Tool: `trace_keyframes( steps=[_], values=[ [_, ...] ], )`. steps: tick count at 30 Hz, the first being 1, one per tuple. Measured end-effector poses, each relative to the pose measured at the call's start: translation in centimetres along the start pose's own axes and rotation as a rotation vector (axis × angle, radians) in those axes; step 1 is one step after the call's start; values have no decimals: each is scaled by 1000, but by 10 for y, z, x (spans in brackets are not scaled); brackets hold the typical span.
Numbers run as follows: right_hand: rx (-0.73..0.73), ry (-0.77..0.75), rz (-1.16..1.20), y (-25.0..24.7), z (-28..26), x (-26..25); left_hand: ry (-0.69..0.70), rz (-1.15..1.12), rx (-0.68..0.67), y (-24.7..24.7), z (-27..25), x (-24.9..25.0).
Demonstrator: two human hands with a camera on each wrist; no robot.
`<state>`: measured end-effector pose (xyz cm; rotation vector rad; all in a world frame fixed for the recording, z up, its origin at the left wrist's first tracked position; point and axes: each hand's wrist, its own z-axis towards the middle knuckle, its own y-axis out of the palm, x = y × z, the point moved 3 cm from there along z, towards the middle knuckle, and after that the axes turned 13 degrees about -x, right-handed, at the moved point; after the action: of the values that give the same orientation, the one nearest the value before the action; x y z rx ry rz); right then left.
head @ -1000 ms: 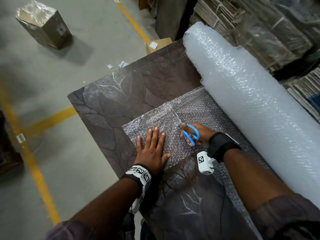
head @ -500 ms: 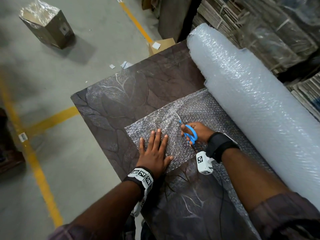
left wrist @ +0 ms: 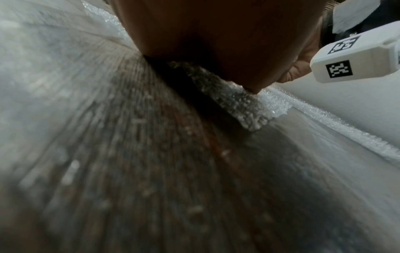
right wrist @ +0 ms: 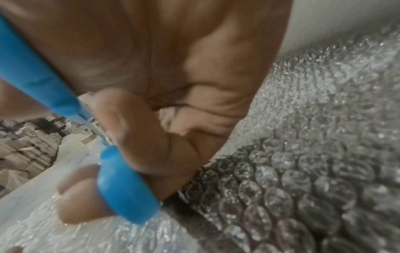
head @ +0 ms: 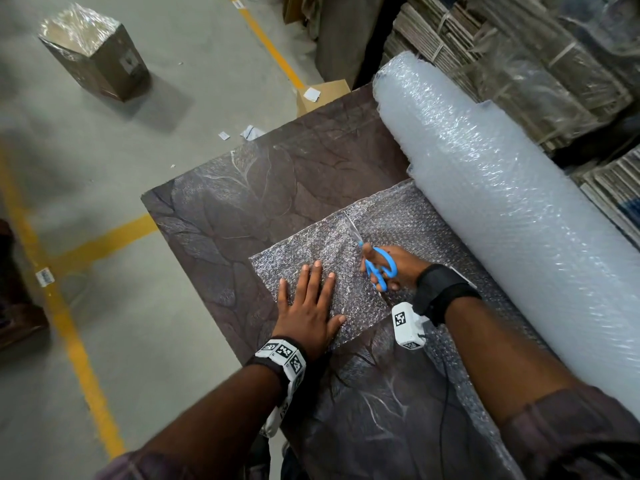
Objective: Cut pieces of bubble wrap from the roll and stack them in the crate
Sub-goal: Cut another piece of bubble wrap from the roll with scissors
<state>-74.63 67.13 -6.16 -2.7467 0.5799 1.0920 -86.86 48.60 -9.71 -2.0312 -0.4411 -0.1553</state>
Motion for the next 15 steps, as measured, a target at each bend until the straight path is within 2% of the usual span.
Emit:
trace_keyframes(
  steps=[15],
  values=[
    [-45, 4, -32, -5, 5, -14, 7, -9, 3, -1, -1, -1]
  ],
)
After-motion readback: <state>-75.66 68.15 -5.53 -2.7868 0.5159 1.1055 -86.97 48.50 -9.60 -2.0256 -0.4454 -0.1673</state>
